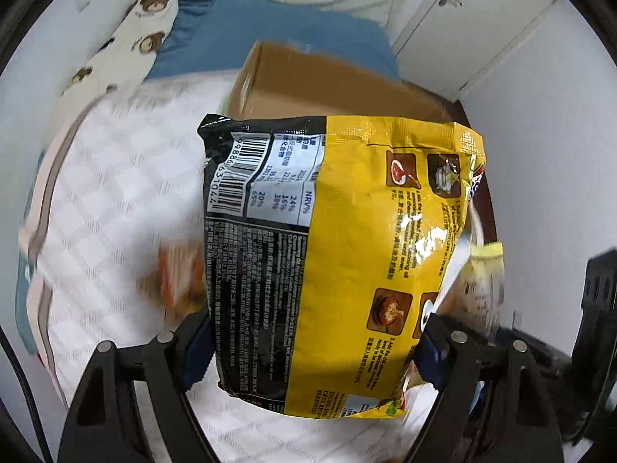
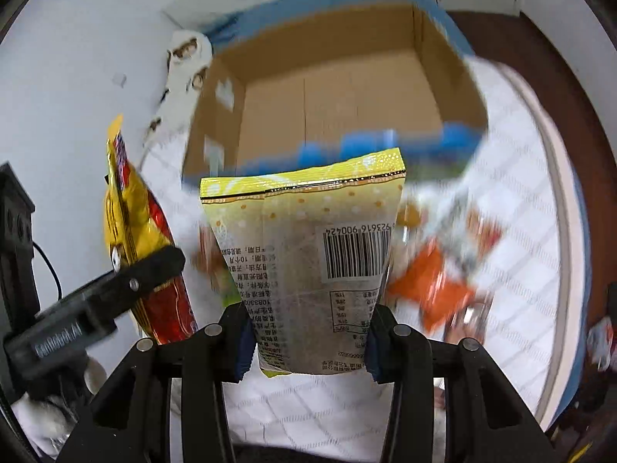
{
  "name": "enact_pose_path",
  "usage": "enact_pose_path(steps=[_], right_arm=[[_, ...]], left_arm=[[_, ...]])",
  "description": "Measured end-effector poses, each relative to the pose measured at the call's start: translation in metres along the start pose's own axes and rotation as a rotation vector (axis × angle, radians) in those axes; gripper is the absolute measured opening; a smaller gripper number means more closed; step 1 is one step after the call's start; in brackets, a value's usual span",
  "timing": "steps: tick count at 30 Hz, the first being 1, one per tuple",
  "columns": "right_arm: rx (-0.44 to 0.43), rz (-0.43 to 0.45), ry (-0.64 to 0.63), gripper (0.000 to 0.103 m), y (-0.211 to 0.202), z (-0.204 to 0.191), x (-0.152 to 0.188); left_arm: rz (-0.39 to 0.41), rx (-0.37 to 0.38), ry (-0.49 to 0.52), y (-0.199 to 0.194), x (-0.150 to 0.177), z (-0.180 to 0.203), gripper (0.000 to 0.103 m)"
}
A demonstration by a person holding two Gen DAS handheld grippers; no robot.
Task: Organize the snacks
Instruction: 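Carry both packets into the cardboard box and open both tools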
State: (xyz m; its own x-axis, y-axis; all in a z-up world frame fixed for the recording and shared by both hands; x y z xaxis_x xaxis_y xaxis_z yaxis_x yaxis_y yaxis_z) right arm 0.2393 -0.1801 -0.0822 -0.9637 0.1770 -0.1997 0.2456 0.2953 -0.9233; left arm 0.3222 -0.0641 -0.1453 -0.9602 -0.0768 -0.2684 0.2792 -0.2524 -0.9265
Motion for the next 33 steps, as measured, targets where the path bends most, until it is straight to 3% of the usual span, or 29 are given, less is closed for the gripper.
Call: enact_pose_path(steps=[5, 8, 12, 19, 22, 23, 26, 33], right_arm=[[0.035, 0.009, -0.021, 0.047, 0.013, 0.007, -0.090], [0.073, -0.022, -0.019, 0.047, 0.055, 0.025, -0.145], [0.100, -0.090, -0.005, 0.047, 0.109, 0.042, -0.195], [0.133, -0.159, -0.028, 0.047, 0.176, 0.062, -0.239], [0.107, -0.181, -0.027, 0.048, 0.192, 0.063, -0.252], [0.096, -0.185, -0.026, 0.051, 0.195, 0.063, -0.255], [0.085, -0.200, -0.037, 0.093, 0.206, 0.065, -0.261], [0.110, -0.207, -0.032, 0.093, 0.218, 0.078, -0.256]], left_arm=[[-0.040, -0.022, -0.024, 0.032, -0.086, 0.010, 0.083], [-0.112, -0.036, -0.027, 0.064, -0.122, 0.018, 0.083], [-0.206, -0.073, -0.033, 0.112, -0.151, 0.019, 0.083], [-0.288, -0.135, -0.012, 0.172, -0.176, 0.015, 0.083], [-0.327, -0.113, -0.026, 0.190, -0.177, 0.012, 0.084], [-0.335, -0.100, -0.035, 0.197, -0.179, 0.009, 0.084], [-0.342, -0.099, -0.037, 0.210, -0.182, -0.001, 0.091], [-0.312, -0.102, -0.030, 0.206, -0.191, -0.013, 0.092]])
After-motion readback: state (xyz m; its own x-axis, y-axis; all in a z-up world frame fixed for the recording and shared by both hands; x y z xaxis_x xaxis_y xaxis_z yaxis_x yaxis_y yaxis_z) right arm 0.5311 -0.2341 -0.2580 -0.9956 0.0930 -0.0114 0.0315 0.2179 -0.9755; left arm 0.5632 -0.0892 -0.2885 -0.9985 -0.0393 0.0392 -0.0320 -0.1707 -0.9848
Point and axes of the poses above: each gripper's, at about its wrist camera, not at the fingertips, and y roughly the way its jaws point, z to its right, x to its underside, the point moved 6 cm from there along y, roughly the way its jaws point, and after that the axes turned 2 degrees about z, right-handed, at the moved point
